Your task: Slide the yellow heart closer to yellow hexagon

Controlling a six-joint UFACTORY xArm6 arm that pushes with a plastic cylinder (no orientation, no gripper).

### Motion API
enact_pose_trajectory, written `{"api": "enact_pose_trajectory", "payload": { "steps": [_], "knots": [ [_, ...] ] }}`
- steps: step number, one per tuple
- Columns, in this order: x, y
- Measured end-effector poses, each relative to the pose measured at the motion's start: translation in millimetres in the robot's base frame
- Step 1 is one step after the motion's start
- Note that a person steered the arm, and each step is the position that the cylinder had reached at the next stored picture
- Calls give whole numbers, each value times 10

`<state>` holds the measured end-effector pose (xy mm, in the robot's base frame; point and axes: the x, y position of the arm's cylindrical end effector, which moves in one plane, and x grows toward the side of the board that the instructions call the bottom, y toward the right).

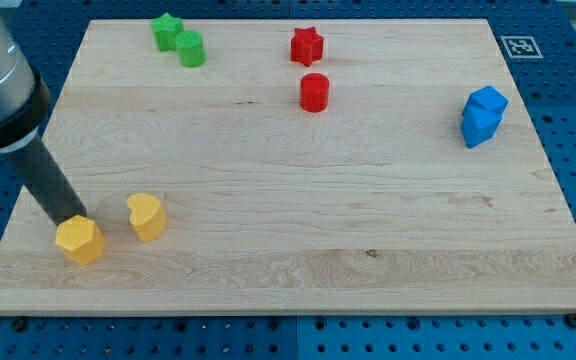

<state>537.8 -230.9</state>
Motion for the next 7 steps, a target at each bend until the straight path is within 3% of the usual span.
{"api": "enact_pose_trajectory", "payload": {
  "steps": [1, 2, 3, 7],
  "knots": [
    [-201, 8],
    [-709, 190],
    [-753, 489],
    [-52, 712]
  ]
}}
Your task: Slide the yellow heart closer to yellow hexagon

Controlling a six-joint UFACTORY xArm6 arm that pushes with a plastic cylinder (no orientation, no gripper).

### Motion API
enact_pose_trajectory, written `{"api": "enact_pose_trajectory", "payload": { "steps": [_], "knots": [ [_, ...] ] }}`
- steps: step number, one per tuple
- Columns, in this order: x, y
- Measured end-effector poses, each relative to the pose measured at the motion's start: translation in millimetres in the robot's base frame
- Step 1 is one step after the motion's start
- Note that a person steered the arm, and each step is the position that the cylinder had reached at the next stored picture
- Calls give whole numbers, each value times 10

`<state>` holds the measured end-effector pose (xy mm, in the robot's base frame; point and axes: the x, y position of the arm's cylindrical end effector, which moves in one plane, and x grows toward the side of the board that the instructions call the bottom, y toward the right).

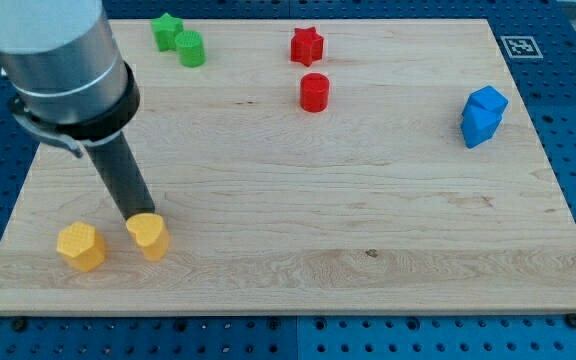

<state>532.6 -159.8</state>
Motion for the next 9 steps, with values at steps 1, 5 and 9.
{"api": "enact_pose_trajectory", "payload": {
  "steps": [1, 5, 9],
  "knots": [
    [26, 95],
    [193, 964],
    [292, 345]
  ]
}}
